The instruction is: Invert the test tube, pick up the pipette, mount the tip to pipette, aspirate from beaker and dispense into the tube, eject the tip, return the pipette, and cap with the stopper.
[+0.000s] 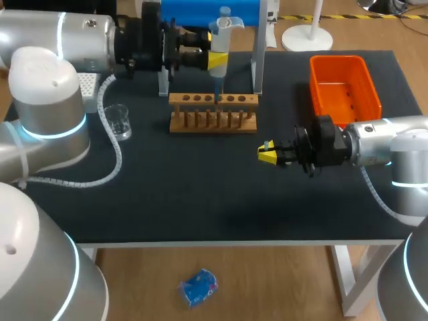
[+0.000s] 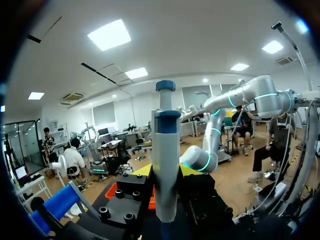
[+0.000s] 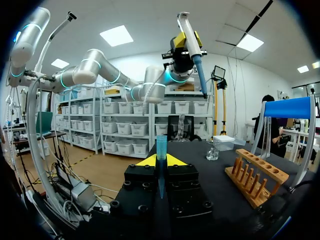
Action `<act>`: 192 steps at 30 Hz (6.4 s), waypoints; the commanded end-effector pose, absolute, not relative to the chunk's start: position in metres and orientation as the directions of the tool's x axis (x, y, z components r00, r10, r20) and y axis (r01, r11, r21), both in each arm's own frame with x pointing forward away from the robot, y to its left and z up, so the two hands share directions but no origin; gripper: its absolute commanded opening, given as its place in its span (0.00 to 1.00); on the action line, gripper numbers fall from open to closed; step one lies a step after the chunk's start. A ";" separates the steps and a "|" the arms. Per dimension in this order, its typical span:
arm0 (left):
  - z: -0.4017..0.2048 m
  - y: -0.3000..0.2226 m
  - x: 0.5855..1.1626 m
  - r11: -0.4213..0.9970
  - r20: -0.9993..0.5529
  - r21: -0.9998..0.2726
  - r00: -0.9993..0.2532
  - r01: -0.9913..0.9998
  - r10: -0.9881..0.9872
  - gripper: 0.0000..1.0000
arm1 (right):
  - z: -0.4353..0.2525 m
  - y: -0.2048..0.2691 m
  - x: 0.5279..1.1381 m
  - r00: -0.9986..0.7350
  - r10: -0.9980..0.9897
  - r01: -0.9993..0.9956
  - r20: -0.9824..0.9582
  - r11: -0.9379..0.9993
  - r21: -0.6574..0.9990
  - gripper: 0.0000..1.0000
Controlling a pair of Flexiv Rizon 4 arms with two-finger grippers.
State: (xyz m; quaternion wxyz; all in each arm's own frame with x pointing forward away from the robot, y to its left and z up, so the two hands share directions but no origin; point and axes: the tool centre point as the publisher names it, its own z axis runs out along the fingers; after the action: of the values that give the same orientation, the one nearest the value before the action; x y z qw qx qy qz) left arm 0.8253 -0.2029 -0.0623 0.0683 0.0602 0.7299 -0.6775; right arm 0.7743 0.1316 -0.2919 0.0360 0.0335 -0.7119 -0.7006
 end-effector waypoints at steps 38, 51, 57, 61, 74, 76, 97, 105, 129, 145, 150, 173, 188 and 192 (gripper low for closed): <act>-0.072 -0.219 0.816 0.035 -0.049 -0.998 -0.999 0.049 0.015 0.00 | -0.291 0.131 0.774 -0.995 -0.096 0.002 0.004 0.018 1.000 0.00; -0.074 -0.223 0.821 0.030 -0.043 -0.999 -0.999 0.044 0.029 0.00 | -0.291 0.131 0.774 -0.995 -0.096 0.002 0.004 0.018 1.000 0.00; -0.076 -0.224 0.821 0.026 -0.039 -0.999 -0.999 0.040 0.035 0.00 | -0.291 0.131 0.774 -0.995 -0.096 0.002 0.004 0.018 1.000 0.00; -0.076 -0.224 0.821 0.024 -0.045 -0.999 -0.998 0.046 0.036 0.00 | -0.291 0.131 0.774 -0.995 -0.096 0.002 0.004 0.018 1.000 0.00; -0.076 -0.224 0.821 0.024 -0.045 -0.999 -0.998 0.046 0.036 0.00 | -0.291 0.133 0.775 -0.995 -0.097 0.001 0.003 0.017 1.000 0.00; -0.076 -0.224 0.821 0.024 -0.045 -0.999 -0.998 0.046 0.036 0.00 | -0.290 0.137 0.778 -0.995 -0.099 0.001 0.002 0.014 1.000 0.00; -0.076 -0.224 0.821 0.024 -0.045 -0.999 -0.998 0.046 0.036 0.00 | -0.284 0.180 0.798 -0.995 -0.101 -0.012 -0.011 0.008 1.000 0.00; -0.076 -0.224 0.821 0.024 -0.045 -0.999 -0.998 0.046 0.036 0.00 | -0.284 0.180 0.798 -0.995 -0.101 -0.012 -0.011 0.008 1.000 0.00; -0.076 -0.224 0.821 0.024 -0.045 -0.999 -0.998 0.046 0.036 0.00 | -0.287 0.199 0.819 -0.996 -0.091 0.006 0.000 -0.062 0.998 0.00; -0.076 -0.224 0.821 0.024 -0.045 -0.999 -0.998 0.046 0.036 0.00 | -0.270 0.213 0.826 -0.994 -0.104 -0.017 -0.024 -0.066 0.998 0.00; -0.076 -0.224 0.821 0.024 -0.045 -0.999 -0.998 0.046 0.036 0.00 | -0.266 0.215 0.827 -0.994 -0.107 -0.025 -0.033 -0.068 0.997 0.00; -0.076 -0.224 0.821 0.024 -0.045 -0.999 -0.998 0.046 0.036 0.00 | -0.256 0.210 0.830 -0.992 -0.098 -0.070 -0.075 -0.052 0.996 0.00; -0.076 -0.224 0.821 0.024 -0.045 -0.999 -0.998 0.046 0.036 0.00 | -0.252 0.210 0.833 -0.991 -0.095 -0.094 -0.098 -0.044 0.995 0.00; -0.076 -0.224 0.821 0.024 -0.045 -0.999 -0.998 0.046 0.036 0.00 | -0.251 0.210 0.835 -0.990 -0.092 -0.103 -0.107 -0.045 0.994 0.00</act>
State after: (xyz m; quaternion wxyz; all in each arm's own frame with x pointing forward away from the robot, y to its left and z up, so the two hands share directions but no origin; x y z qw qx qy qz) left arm 0.8202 -0.2245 -0.0743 0.0046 0.0278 0.7159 -0.6976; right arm 0.8353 0.2100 -0.2545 -0.0026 0.0703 -0.6903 -0.7201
